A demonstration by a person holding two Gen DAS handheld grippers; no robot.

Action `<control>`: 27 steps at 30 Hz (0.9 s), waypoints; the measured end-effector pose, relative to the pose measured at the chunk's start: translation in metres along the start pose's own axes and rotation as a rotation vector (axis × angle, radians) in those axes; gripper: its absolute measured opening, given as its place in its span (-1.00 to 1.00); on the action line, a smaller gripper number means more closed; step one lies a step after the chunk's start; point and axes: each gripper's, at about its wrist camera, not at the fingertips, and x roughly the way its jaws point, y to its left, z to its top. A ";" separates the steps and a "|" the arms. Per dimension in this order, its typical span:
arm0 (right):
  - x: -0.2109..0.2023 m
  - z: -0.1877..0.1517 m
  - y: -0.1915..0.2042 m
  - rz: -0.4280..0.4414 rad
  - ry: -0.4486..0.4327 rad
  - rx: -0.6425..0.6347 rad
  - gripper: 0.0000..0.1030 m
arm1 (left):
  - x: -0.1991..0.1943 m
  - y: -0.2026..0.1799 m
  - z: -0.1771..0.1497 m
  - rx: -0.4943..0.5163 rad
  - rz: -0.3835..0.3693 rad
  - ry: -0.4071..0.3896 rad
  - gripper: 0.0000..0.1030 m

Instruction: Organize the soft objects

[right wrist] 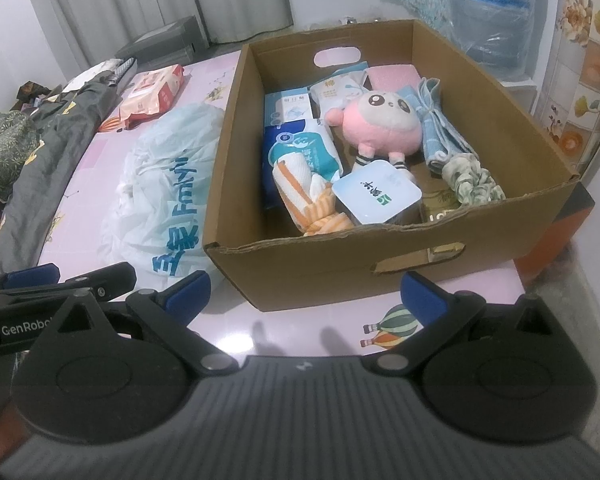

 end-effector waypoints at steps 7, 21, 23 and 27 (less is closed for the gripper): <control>0.000 -0.002 0.001 0.004 0.003 0.005 0.98 | 0.000 0.001 -0.001 0.001 -0.002 0.000 0.99; 0.000 -0.002 0.000 0.005 0.005 0.006 0.98 | 0.000 0.001 -0.002 0.002 -0.003 0.001 0.99; 0.000 -0.002 0.000 0.006 0.005 0.006 0.98 | 0.000 0.001 -0.002 0.001 -0.002 0.001 0.99; 0.000 -0.002 0.000 0.005 0.005 0.006 0.98 | 0.000 0.000 -0.002 0.002 -0.002 0.003 0.99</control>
